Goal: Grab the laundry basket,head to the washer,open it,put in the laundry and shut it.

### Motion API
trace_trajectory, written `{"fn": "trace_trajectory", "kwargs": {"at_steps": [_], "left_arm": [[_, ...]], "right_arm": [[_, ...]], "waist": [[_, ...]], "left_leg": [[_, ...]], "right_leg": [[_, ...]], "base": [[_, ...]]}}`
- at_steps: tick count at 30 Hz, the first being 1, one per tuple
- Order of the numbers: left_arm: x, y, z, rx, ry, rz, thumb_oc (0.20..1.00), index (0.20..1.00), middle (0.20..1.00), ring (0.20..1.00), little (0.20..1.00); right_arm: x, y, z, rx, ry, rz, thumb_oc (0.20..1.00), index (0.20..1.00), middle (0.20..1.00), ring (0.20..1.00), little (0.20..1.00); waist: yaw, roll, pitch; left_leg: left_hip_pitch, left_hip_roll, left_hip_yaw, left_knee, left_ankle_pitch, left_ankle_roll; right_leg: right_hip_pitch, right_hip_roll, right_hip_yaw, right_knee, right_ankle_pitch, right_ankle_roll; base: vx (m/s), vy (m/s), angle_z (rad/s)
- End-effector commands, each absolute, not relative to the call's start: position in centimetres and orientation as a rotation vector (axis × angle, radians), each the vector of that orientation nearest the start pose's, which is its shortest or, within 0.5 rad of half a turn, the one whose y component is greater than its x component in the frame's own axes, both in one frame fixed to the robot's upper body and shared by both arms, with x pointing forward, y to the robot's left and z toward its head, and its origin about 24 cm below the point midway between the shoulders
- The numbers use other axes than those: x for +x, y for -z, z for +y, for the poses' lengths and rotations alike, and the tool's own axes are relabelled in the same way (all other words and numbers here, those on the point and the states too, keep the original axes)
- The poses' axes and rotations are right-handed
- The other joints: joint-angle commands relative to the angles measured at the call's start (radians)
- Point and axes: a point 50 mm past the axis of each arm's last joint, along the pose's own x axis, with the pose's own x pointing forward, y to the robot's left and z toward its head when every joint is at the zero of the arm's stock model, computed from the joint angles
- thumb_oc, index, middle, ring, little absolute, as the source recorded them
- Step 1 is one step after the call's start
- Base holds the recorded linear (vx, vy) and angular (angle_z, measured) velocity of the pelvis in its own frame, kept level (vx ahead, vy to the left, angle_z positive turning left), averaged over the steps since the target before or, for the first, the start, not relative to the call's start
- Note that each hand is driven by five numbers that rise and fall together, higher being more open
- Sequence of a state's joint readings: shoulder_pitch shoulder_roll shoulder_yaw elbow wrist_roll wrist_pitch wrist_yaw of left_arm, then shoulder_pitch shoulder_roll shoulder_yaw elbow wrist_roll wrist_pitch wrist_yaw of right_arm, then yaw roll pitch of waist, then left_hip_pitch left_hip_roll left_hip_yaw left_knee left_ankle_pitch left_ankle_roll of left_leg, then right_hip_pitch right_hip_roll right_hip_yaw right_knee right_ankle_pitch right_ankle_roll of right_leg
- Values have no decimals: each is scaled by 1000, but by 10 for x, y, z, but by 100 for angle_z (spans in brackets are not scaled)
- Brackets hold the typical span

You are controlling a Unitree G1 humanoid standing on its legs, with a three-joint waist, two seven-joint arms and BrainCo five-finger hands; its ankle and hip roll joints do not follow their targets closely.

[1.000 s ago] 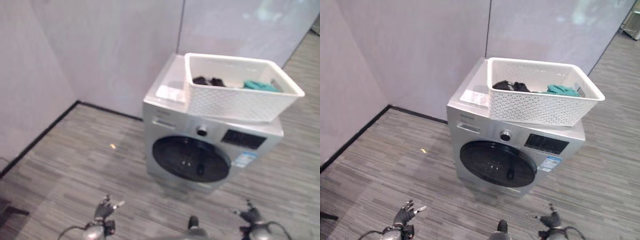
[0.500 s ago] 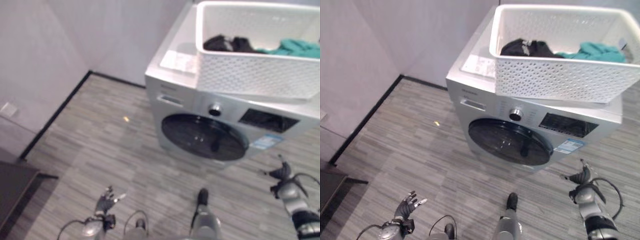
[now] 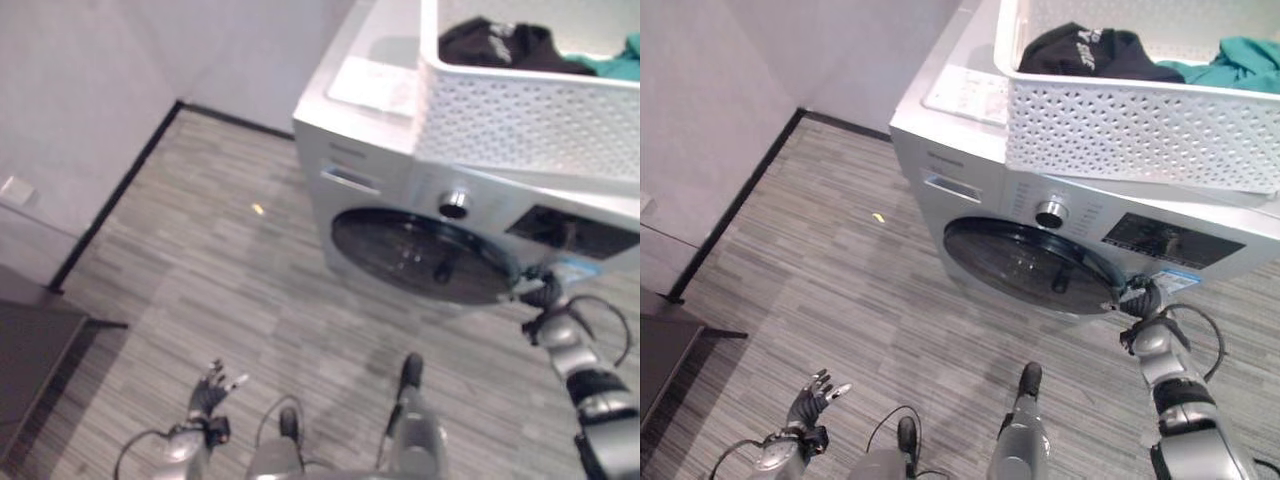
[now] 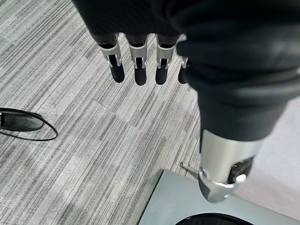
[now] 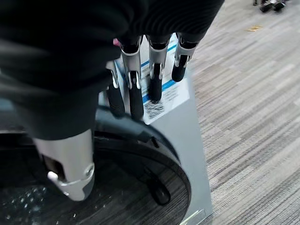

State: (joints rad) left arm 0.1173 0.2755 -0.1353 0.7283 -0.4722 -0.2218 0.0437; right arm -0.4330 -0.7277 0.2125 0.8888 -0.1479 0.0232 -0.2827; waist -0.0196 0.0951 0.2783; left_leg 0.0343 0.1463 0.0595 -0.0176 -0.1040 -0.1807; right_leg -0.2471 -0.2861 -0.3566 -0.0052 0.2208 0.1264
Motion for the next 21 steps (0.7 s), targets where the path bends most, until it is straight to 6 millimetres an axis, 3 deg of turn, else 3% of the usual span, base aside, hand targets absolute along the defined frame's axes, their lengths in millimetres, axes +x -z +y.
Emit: {"fn": "trace_trajectory", "kwargs": {"at_steps": [1, 3, 5, 11, 13, 18, 21], "left_arm": [[160, 97, 242, -77, -258, 559, 1000, 1000, 1000, 1000, 1000], [161, 96, 242, -80, -253, 550, 1000, 1000, 1000, 1000, 1000], [164, 93, 242, -86, -253, 534, 1000, 1000, 1000, 1000, 1000], [164, 93, 242, -86, -253, 534, 1000, 1000, 1000, 1000, 1000], [170, 91, 240, -87, -249, 520, 1000, 1000, 1000, 1000, 1000], [178, 86, 237, -74, -235, 486, 1000, 1000, 1000, 1000, 1000], [189, 71, 233, -61, -182, 412, 1000, 1000, 1000, 1000, 1000]], "right_arm": [[318, -71, -336, -936, 410, 242, 1000, 1000, 1000, 1000, 1000], [323, -73, -332, -936, 397, 237, 1000, 1000, 1000, 1000, 1000], [339, -82, -317, -929, 346, 204, 1000, 1000, 1000, 1000, 1000], [339, -82, -317, -929, 346, 203, 1000, 1000, 1000, 1000, 1000], [356, -86, -286, -851, 285, 142, 1000, 1000, 1000, 1000, 1000], [354, -59, -242, -734, 172, 132, 1000, 1000, 1000, 1000, 1000], [346, -39, -210, -677, 71, 138, 1000, 1000, 1000, 1000, 1000]], "waist": [[26, -44, -34], [31, -41, -29], [45, -36, -13], [44, -35, -13], [56, -32, 2], [55, -31, 4], [57, -30, 2]], "left_leg": [[22, 21, 28, -26, 7, 38], [15, 22, 24, -28, 11, 37], [-3, 23, 17, -27, 18, 33], [-3, 24, 17, -27, 18, 33], [-40, 30, 8, -23, 32, 27], [-51, 35, 6, -26, 39, 25], [-48, 37, 4, -25, 35, 27]], "right_leg": [[-90, -106, 92, 142, -63, 93], [-101, -109, 93, 149, -63, 93], [-123, -112, 92, 161, -65, 91], [-123, -112, 91, 161, -66, 91], [-141, -104, 92, 160, -71, 85], [-145, -102, 87, 160, -77, 80], [-147, -100, 89, 167, -79, 78]], "base": [[-6, -17, 3], [-11, -23, 4], [-12, -44, 7], [-1, -11, 3], [-3, -70, -1], [-1, -20, 4], [6, -4, -3]]}}
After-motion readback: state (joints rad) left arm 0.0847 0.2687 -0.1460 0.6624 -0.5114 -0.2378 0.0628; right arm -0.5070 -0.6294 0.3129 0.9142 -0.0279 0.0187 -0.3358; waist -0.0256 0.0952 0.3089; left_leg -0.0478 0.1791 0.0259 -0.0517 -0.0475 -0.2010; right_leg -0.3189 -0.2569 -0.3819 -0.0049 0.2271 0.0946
